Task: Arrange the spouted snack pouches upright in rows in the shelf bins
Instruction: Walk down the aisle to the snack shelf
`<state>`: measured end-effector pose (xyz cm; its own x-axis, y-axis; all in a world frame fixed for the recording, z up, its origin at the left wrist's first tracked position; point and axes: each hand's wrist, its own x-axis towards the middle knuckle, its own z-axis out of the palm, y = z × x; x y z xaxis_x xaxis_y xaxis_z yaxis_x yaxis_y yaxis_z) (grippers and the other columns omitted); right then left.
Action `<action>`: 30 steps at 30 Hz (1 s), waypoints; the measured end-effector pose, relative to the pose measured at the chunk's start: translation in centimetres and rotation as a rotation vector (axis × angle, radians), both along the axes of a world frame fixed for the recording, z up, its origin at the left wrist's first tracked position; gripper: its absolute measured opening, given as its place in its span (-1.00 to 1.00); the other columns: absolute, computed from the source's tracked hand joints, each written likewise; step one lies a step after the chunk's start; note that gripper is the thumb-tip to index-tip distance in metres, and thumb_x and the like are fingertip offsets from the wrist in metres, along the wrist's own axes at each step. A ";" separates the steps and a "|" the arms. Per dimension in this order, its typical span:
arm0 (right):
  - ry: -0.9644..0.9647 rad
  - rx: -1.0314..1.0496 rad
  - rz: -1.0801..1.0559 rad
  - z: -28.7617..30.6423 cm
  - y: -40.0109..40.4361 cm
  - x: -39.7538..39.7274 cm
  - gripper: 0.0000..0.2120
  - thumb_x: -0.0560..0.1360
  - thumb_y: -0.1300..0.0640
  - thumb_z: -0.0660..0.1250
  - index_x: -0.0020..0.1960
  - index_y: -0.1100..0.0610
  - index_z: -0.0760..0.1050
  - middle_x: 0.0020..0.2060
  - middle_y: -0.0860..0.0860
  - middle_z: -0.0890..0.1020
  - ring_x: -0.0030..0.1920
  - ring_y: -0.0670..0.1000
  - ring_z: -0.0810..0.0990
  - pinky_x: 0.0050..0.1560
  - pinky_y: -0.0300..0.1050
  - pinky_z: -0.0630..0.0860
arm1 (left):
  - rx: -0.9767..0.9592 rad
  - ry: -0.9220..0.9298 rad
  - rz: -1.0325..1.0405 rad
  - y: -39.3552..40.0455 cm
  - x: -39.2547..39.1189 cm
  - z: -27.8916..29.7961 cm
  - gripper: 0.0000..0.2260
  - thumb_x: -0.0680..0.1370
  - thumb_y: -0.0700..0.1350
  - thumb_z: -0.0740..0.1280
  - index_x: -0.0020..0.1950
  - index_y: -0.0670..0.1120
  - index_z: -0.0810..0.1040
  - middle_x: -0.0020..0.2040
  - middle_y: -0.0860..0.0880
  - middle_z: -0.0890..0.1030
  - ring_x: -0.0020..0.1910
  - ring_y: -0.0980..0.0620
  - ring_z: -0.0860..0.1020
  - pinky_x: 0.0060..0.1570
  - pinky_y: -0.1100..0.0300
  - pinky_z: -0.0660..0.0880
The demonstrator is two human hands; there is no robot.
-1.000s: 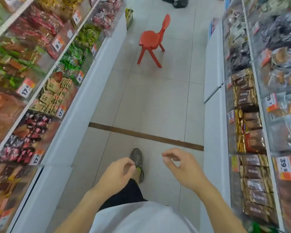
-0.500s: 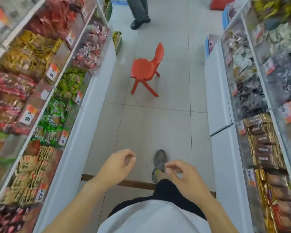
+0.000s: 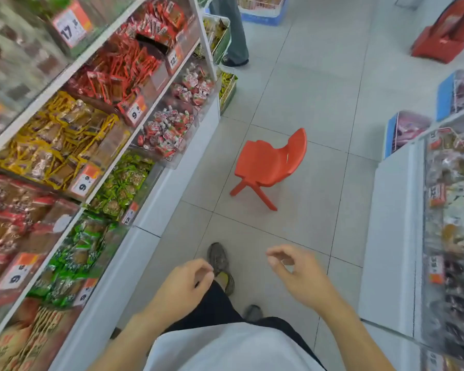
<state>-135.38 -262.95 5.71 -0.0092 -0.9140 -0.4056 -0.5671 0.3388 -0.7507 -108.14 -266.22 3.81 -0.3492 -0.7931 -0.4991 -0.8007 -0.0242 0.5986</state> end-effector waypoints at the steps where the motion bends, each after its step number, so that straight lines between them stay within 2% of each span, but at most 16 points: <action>1: -0.005 -0.014 0.020 -0.1 -3.2 -0.2 -0.88 0.59 -0.01 0.30 0.09 -0.12 0.57 0.00 -0.30 0.62 0.07 -0.33 0.54 0.13 -0.44 0.41 | 0.009 0.017 0.019 -2.6 -0.3 -0.4 -0.93 0.61 0.09 0.22 0.05 0.21 0.49 -0.02 0.28 0.57 -0.02 0.35 0.51 -0.07 0.47 0.40; 5: 0.010 -0.036 0.077 -0.3 -15.2 -0.9 -0.89 0.59 0.02 0.30 0.06 -0.14 0.57 -0.02 -0.29 0.63 0.07 -0.30 0.55 0.09 -0.47 0.40 | 0.015 0.022 0.045 -13.2 -0.7 -1.9 -0.95 0.61 0.08 0.24 0.01 0.21 0.49 -0.05 0.27 0.58 -0.03 0.33 0.52 -0.07 0.43 0.42; 9: 0.010 -0.042 0.063 0.0 -25.1 -1.4 -0.86 0.59 0.02 0.30 0.10 -0.08 0.60 -0.01 -0.30 0.63 0.07 -0.31 0.55 0.08 -0.50 0.38 | 0.003 0.018 0.069 -24.1 -0.6 -2.1 -0.94 0.60 0.07 0.23 0.02 0.18 0.49 -0.04 0.25 0.58 -0.02 0.28 0.53 0.05 0.26 0.50; 13: 0.021 -0.022 0.055 -0.3 -32.7 -2.6 -0.85 0.58 0.00 0.30 0.11 -0.11 0.59 0.01 -0.30 0.62 0.08 -0.30 0.55 0.10 -0.43 0.41 | -0.027 0.027 0.044 -34.7 -1.9 -1.1 -0.90 0.61 0.03 0.24 0.08 0.10 0.51 -0.03 0.21 0.58 -0.01 0.25 0.53 -0.04 0.37 0.43; 18: -0.026 -0.017 0.062 -1.2 -42.9 -4.2 -0.87 0.58 0.07 0.33 0.08 -0.08 0.61 0.02 -0.29 0.64 0.08 -0.27 0.58 0.12 -0.36 0.48 | -0.060 0.067 0.074 -46.0 -3.4 -0.8 -0.88 0.61 0.01 0.25 0.07 0.05 0.54 -0.05 0.19 0.59 -0.02 0.28 0.53 0.01 0.26 0.48; 21: -0.025 -0.020 0.137 -1.8 -50.0 -4.8 -0.87 0.57 0.08 0.34 0.04 -0.13 0.60 0.01 -0.29 0.64 0.08 -0.28 0.58 0.09 -0.38 0.46 | -0.075 0.064 0.157 -50.5 -3.5 -1.3 -0.87 0.61 -0.02 0.27 0.08 0.00 0.57 -0.05 0.15 0.61 -0.02 0.25 0.53 0.02 0.23 0.49; 24: -0.021 -0.023 0.250 -2.0 -56.5 -4.1 -0.86 0.57 0.07 0.34 0.03 -0.17 0.58 0.00 -0.30 0.63 0.07 -0.28 0.58 0.12 -0.30 0.49 | -0.053 0.061 0.279 -53.2 -2.5 -1.5 -0.87 0.61 -0.02 0.27 0.07 0.01 0.58 -0.04 0.15 0.62 -0.01 0.24 0.54 0.03 0.24 0.48; 27: -0.012 -0.020 0.385 -2.1 -62.5 -2.1 -0.88 0.56 0.03 0.32 0.06 -0.11 0.60 0.01 -0.28 0.63 0.09 -0.25 0.58 0.17 -0.21 0.51 | -0.023 0.050 0.383 -55.0 -0.7 -2.1 -0.90 0.60 0.00 0.28 0.03 0.04 0.57 -0.07 0.17 0.61 -0.04 0.25 0.54 0.00 0.25 0.48; 30: 0.004 -0.054 0.505 -2.5 -67.6 0.5 -0.89 0.55 0.03 0.34 0.05 -0.10 0.60 -0.04 -0.32 0.62 0.06 -0.29 0.57 0.15 -0.22 0.50 | 0.053 0.028 0.507 -56.5 1.3 -3.2 -0.91 0.59 0.00 0.29 0.03 0.05 0.57 -0.07 0.16 0.62 -0.06 0.23 0.56 -0.02 0.23 0.51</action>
<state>-134.85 -330.58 3.17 0.4379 -0.8247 -0.3580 -0.6527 -0.0179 -0.7574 -106.85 -322.73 0.64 0.0594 -0.8402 -0.5391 -0.6639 -0.4366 0.6072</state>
